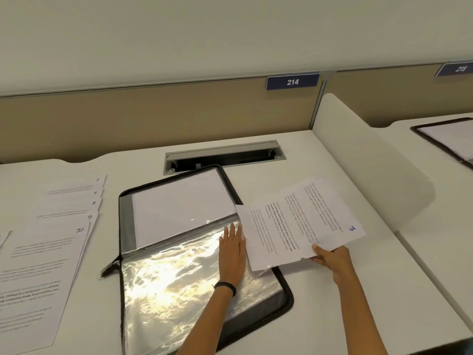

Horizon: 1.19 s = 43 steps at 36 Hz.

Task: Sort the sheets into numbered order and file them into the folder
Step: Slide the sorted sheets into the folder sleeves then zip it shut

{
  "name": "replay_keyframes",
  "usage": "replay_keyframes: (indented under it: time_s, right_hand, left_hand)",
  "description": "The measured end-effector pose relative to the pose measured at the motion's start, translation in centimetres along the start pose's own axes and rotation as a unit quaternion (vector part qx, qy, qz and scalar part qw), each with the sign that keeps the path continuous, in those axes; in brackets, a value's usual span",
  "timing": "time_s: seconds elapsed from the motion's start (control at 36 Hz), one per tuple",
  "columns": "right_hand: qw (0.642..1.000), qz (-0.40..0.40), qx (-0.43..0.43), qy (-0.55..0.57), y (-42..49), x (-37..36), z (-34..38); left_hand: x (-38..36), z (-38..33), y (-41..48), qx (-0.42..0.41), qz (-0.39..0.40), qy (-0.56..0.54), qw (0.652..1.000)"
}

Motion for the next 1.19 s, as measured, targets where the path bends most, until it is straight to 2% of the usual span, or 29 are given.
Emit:
replay_keyframes:
  time_s: [0.17, 0.44, 0.58, 0.64, 0.75, 0.83, 0.92, 1.0, 1.06, 1.14, 1.19]
  right_hand:
    - [0.999, 0.008, -0.009, -0.038, -0.1, 0.5, 0.0]
    - [0.998, -0.008, -0.023, -0.060, 0.0, 1.8, -2.2]
    - [0.998, -0.042, 0.016, -0.051, 0.3, 1.9, -2.6]
    - [0.994, -0.088, 0.035, -0.054, 0.0, 2.1, -2.4]
    - [0.971, -0.194, 0.085, -0.115, -0.6, 2.4, -2.2]
    - [0.944, -0.241, 0.130, -0.186, -1.2, 2.5, -1.1]
    - [0.901, -0.255, 0.184, -0.298, -1.6, 1.9, 0.1]
    - [0.859, -0.229, 0.243, -0.389, -1.5, 0.4, 0.5]
    - [0.855, -0.179, 0.279, -0.399, -1.3, -1.5, 0.6]
    - [0.873, -0.027, 0.317, -0.370, -1.1, -5.8, -0.5]
    - [0.863, 0.088, 0.340, -0.364, -1.4, -8.9, -1.5]
  left_hand:
    - [-0.8, 0.3, 0.0, -0.014, 0.018, 0.033, 0.999]
    - [-1.8, 1.0, -0.1, -0.032, 0.025, 0.152, 0.988]
    - [-1.8, 0.8, -0.1, -0.032, 0.023, 0.160, 0.986]
    - [-1.8, 0.9, -0.1, -0.029, 0.022, 0.165, 0.986]
    - [-1.8, 1.7, -0.1, -0.024, 0.026, 0.155, 0.987]
    - [-1.8, 1.5, -0.1, -0.025, 0.023, 0.144, 0.989]
    - [-1.8, 1.3, -0.2, -0.029, 0.022, 0.135, 0.990]
    - [-1.7, 1.0, -0.5, -0.035, 0.020, 0.120, 0.992]
    - [-1.7, 0.9, -0.6, -0.038, 0.019, 0.113, 0.993]
    - [-1.6, 1.0, -0.5, -0.038, 0.013, 0.118, 0.992]
    - [-1.6, 1.1, -0.4, -0.038, 0.008, 0.119, 0.992]
Point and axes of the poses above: each hand's wrist, its own y-axis towards the middle knuckle, its own x-axis out of the back of the hand, z = x × y, the point moved 7 cm from there along y, towards the middle knuckle, and after that the axes turned 12 degrees about x, right-handed, at the moved point
